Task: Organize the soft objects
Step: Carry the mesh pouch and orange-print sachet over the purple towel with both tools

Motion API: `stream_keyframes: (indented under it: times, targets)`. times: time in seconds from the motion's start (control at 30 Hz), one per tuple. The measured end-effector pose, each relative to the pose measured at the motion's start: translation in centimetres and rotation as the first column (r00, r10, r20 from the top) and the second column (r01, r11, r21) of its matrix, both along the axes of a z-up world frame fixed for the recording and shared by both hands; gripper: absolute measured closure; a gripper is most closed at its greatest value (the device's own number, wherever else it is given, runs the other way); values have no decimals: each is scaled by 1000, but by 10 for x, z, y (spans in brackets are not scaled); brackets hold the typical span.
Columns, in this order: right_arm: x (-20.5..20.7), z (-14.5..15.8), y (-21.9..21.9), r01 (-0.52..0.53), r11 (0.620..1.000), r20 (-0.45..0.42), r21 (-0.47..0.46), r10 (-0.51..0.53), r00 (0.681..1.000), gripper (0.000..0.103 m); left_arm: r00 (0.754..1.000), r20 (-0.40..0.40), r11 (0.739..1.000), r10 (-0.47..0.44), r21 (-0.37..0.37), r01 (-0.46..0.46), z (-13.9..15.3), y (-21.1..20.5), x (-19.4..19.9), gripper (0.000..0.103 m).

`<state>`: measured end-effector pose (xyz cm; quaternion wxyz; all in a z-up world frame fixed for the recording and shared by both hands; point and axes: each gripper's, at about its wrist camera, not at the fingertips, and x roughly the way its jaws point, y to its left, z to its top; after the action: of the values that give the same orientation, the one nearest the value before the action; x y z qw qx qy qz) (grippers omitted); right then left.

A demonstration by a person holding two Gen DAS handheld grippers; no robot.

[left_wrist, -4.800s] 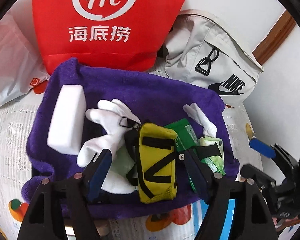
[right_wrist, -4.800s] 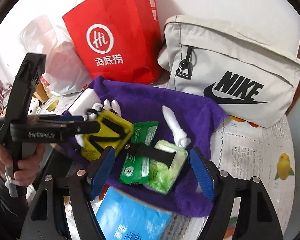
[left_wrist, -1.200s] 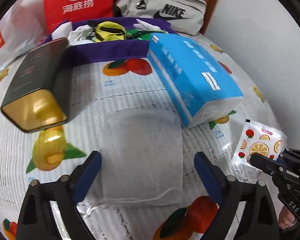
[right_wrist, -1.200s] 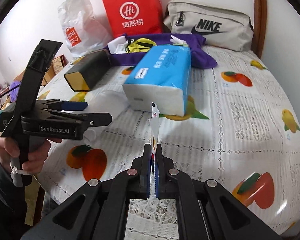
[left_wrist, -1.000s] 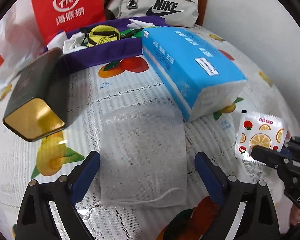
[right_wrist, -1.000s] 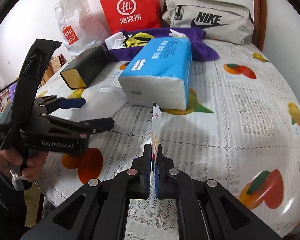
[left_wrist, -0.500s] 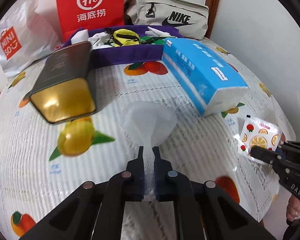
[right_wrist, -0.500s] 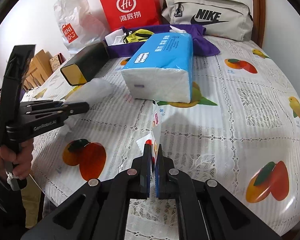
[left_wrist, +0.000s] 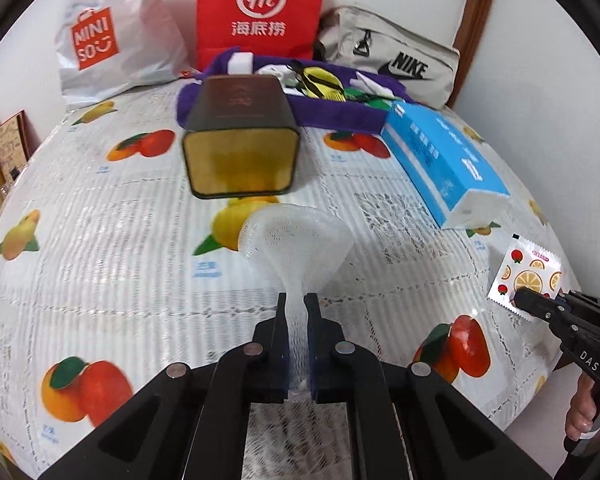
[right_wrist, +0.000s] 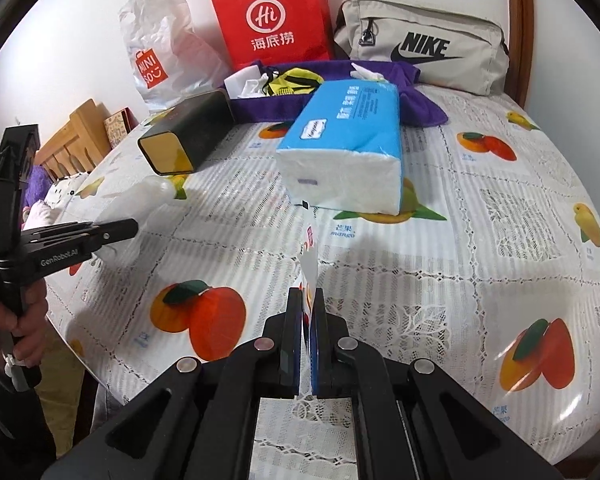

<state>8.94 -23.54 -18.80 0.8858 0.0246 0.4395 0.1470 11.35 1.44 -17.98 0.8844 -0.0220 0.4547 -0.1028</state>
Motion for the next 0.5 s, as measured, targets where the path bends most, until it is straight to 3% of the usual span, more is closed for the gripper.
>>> stream_keyframes:
  times: [0.5]
  targets:
    - [0, 21, 3, 12, 1000, 22, -10, -12, 1000, 99, 998, 0, 995, 59, -83, -59, 20, 20, -8, 96]
